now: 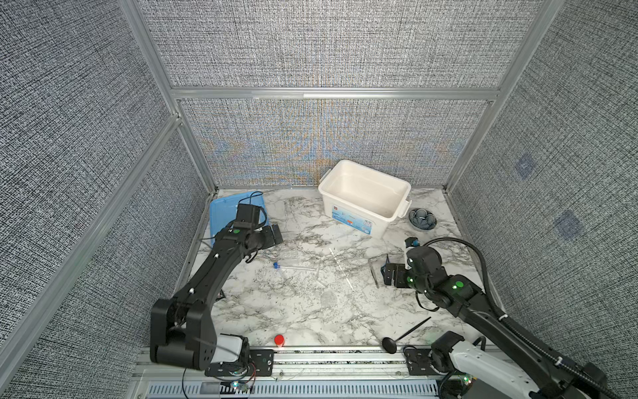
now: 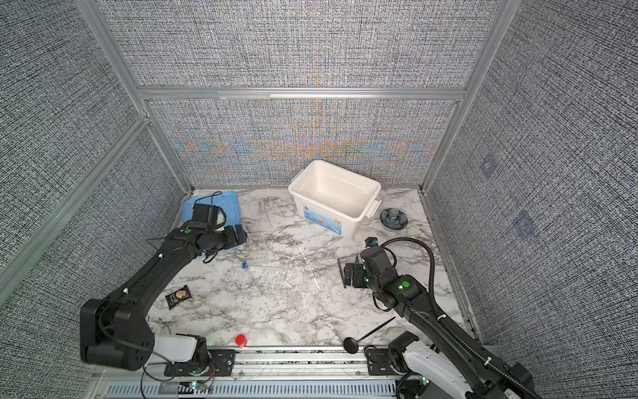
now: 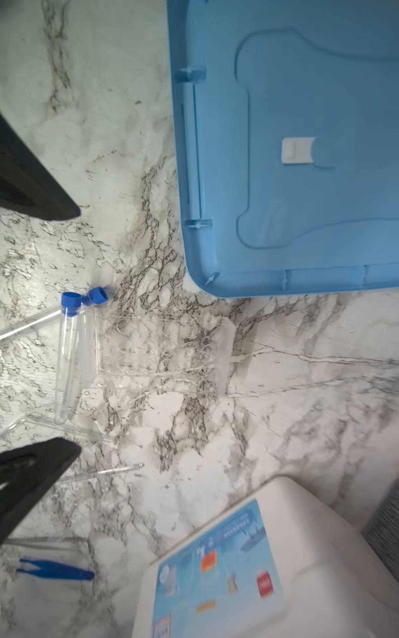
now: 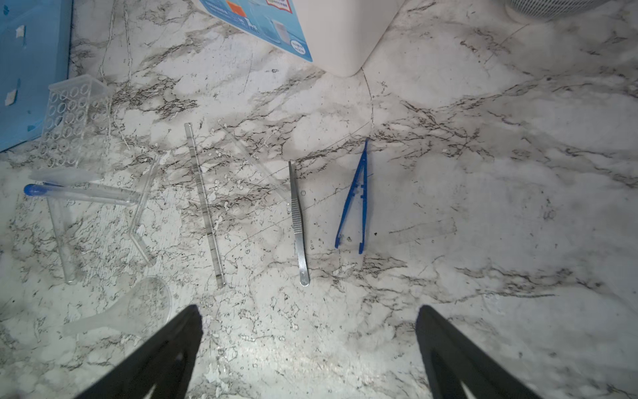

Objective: Organize the chemistry lab equipment
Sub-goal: 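Reach the left gripper to the clear test tube rack and grasp it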

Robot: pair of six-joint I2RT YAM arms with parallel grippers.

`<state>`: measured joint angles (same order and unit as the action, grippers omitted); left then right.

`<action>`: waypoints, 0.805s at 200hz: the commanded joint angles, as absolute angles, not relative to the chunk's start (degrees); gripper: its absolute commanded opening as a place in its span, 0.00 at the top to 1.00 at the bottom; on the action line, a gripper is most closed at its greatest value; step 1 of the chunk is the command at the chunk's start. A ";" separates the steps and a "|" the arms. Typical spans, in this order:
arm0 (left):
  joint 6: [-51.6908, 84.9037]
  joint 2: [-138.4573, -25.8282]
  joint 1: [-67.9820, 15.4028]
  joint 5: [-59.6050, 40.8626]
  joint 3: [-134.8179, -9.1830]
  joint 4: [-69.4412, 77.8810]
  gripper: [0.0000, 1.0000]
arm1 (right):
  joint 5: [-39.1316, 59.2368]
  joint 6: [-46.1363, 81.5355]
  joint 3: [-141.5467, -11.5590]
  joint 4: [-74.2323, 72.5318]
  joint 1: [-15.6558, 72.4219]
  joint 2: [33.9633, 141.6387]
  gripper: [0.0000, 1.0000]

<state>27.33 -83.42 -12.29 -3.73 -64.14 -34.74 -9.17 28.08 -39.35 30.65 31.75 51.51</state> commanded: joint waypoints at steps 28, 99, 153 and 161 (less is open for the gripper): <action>23.91 -103.40 -16.79 2.79 -80.96 -46.57 0.01 | -13.36 28.95 -40.67 28.22 33.82 52.87 0.01; 22.10 -120.86 -17.51 3.36 -94.18 -47.95 0.01 | -14.54 29.02 -39.82 28.96 34.26 51.39 0.01; 23.51 -125.31 -18.41 1.01 -98.12 -47.47 0.01 | -13.68 29.09 -40.18 28.14 34.37 51.94 0.01; 23.81 -125.63 -18.52 0.58 -98.34 -47.49 0.04 | -13.69 29.05 -40.17 27.93 34.35 52.17 0.01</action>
<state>22.81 -124.81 -18.24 2.37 -97.49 -46.76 -13.47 28.53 -39.90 28.91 34.26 51.81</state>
